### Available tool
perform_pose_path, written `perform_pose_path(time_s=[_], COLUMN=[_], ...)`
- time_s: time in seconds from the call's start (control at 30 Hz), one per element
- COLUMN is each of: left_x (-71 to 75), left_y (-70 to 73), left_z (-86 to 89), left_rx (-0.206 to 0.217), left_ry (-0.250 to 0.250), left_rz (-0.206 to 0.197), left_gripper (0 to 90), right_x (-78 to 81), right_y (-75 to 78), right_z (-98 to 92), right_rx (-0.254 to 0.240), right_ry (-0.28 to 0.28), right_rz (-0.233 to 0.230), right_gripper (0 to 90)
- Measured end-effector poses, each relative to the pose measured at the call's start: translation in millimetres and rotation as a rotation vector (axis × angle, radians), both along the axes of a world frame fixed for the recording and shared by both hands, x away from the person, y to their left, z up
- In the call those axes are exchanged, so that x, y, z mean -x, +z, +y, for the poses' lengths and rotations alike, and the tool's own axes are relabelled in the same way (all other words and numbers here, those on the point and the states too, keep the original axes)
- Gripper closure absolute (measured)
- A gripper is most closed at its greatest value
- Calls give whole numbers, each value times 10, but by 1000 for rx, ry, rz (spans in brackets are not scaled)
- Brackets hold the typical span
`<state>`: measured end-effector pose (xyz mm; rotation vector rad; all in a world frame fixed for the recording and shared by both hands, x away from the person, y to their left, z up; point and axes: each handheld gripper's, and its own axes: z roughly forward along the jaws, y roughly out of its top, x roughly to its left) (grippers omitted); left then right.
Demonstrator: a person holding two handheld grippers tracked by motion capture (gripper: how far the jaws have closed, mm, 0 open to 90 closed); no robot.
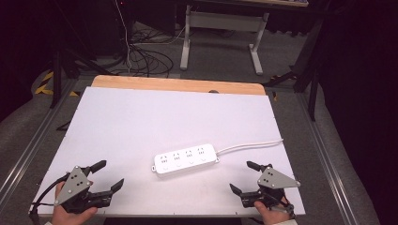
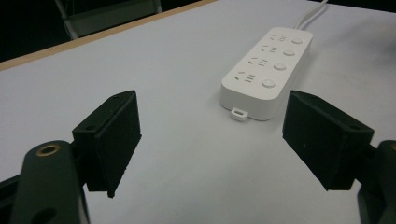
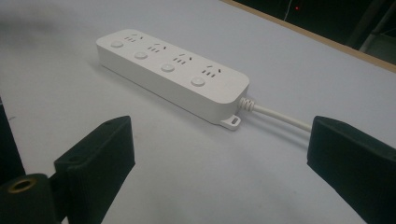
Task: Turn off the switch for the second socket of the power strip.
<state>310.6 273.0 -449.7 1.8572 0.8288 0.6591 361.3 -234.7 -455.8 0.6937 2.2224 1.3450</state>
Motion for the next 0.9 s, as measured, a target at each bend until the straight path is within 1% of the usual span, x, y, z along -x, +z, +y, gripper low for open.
perform_pose_path(time_s=[0.07,0.17,0.23,0.37,0.4,0.47,0.5,0.53,0.57,0.63,0.67,0.7,0.73,0.83,0.9], left_x=[2,0,-4,-2,0,0,0,1,-1,-5,-5,-5,-4,-7,-9], left_y=[1,2,-1,-4,-3,-2,-3,-4,-5,-8,-9,-9,-10,-11,-12], left_z=[-1,-1,-5,-12,-12,-11,-11,-13,-15,-19,-21,-23,-26,-28,-29], left_rx=[0,-1,-4,-4,-3,-3,-3,-3,-6,-11,-13,-14,-15,-15,-14], left_ry=[3,2,0,-1,-2,-2,-3,-4,-5,-8,-9,-11,-12,-13,-14], left_rz=[-2,-2,0,0,1,-1,-1,2,5,5,5,7,9,9,11], left_gripper=[198,198,199,198,198,198,198,198,198,197,197,197,196,196,196], right_x=[6,4,-2,-3,-4,-8,-14,-14,-17,-17,-14,-14,-11,-16,-19], right_y=[4,6,4,0,4,6,2,2,-7,-11,-11,-11,-3,9,13], right_z=[0,2,18,39,40,34,27,27,36,44,55,55,54,40,48], right_rx=[-3,-3,8,3,-10,-11,-12,-12,10,18,30,30,29,24,36], right_ry=[10,18,25,23,7,1,-14,-14,-30,-31,-35,-35,-42,-47,-52], right_rz=[-2,-1,10,19,19,16,26,26,34,34,20,20,7,9,5], right_gripper=[99,99,98,80,52,42,31,31,14,14,14,14,13,20,33])
